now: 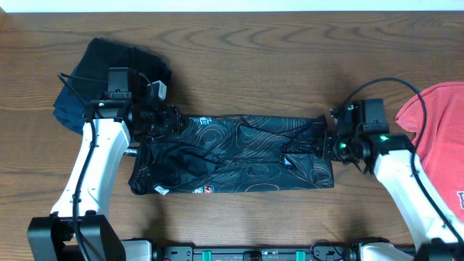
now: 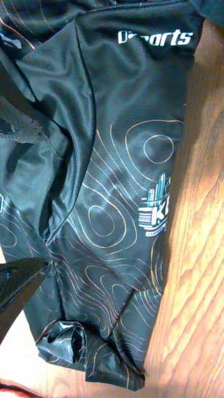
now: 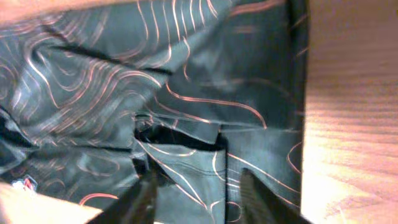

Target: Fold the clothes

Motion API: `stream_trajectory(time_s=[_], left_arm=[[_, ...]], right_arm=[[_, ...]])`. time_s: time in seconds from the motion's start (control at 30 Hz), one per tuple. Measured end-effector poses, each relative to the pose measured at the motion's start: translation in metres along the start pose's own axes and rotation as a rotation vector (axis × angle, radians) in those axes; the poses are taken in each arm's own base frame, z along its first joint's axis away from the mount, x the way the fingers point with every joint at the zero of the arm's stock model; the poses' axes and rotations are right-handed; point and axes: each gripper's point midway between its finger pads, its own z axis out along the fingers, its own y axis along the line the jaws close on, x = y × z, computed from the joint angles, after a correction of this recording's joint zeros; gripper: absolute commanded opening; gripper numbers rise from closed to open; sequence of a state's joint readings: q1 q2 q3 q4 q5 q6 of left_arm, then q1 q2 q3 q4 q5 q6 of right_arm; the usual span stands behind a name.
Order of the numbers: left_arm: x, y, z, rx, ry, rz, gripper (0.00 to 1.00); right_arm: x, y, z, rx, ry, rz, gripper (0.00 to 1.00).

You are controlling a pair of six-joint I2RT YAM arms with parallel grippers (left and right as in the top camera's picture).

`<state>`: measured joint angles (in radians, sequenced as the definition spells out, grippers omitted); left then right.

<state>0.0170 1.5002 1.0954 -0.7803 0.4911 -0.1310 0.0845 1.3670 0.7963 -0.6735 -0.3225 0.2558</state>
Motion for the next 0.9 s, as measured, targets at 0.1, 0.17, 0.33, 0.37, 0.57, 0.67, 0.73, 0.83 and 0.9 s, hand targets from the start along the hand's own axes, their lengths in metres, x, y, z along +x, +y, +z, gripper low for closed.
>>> stream_trajectory(time_s=[0.1,0.17,0.33,0.37,0.57,0.67,0.73,0.83,0.9], left_arm=[[0.0,0.0,0.0,0.0,0.0,0.0,0.62],[0.0,0.0,0.0,0.0,0.0,0.0,0.62],[0.0,0.0,0.0,0.0,0.0,0.0,0.62],[0.0,0.0,0.0,0.0,0.0,0.0,0.62],[0.0,0.0,0.0,0.0,0.0,0.0,0.62],[0.0,0.0,0.0,0.0,-0.001,0.0,0.62],[0.0,0.0,0.0,0.0,-0.001,0.001,0.62],[0.0,0.0,0.0,0.0,-0.001,0.0,0.62],[0.0,0.0,0.0,0.0,-0.002,0.001,0.62]], right_arm=[[0.008,-0.004,0.014,0.012,0.053,0.003,0.48],[0.016,-0.004,0.026,0.017,0.097,-0.004,0.47],[0.029,0.003,0.048,-0.008,0.153,-0.05,0.34],[0.029,0.005,0.05,-0.014,0.155,-0.06,0.3],[0.037,0.027,0.053,-0.083,0.179,-0.106,0.01],[0.043,0.034,0.053,-0.106,0.2,-0.119,0.01],[0.05,0.038,0.053,-0.112,0.223,-0.131,0.01],[0.064,0.046,0.053,-0.12,0.267,-0.169,0.01],[0.074,0.051,0.053,-0.124,0.298,-0.212,0.04]])
